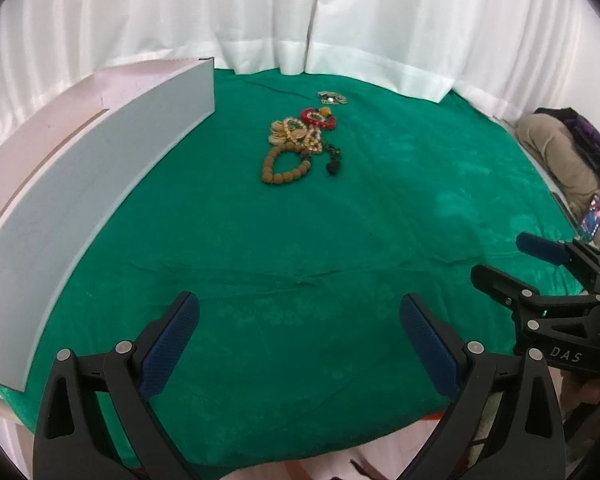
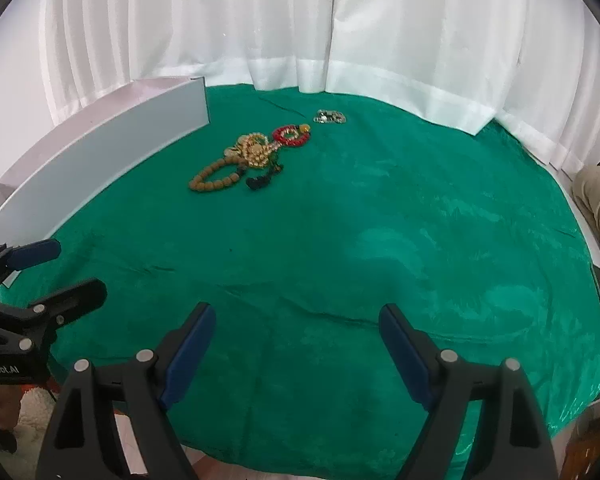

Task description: Organize jewelry

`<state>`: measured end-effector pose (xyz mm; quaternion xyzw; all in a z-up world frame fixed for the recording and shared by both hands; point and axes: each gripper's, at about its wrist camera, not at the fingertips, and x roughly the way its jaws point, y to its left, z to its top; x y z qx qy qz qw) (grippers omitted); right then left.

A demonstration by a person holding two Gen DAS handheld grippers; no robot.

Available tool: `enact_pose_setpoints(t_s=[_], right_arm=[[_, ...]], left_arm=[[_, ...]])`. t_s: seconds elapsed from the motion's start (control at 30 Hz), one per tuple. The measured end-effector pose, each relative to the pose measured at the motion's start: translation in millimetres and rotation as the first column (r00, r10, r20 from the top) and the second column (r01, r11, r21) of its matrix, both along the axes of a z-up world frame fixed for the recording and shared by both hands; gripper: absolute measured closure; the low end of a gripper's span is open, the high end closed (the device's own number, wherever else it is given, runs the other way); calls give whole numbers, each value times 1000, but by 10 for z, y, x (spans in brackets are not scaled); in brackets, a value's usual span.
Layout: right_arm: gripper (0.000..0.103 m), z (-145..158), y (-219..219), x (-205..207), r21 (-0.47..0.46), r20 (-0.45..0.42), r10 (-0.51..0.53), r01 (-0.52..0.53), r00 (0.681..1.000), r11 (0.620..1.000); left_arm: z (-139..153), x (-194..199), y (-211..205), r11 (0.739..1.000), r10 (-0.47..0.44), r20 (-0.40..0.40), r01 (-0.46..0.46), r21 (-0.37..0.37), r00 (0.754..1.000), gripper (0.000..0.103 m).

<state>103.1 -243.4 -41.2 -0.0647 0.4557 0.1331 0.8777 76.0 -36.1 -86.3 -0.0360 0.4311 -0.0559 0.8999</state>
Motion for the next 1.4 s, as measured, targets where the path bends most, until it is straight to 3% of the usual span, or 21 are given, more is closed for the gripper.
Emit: enact_pose_setpoints(t_s=[1.07, 1.2, 1.4], right_arm=[[18, -188, -208, 191, 31, -76, -44, 46, 996, 998], [18, -206, -214, 206, 39, -81, -42, 46, 996, 998], [18, -188, -260, 207, 48, -75, -48, 52, 996, 997]], left_arm=[[-137, 415, 200, 996, 78, -82, -74, 48, 994, 3], [-65, 644, 264, 998, 61, -105, -58, 33, 993, 3], [44, 1252, 260, 999, -36, -126, 33, -26, 991, 3]])
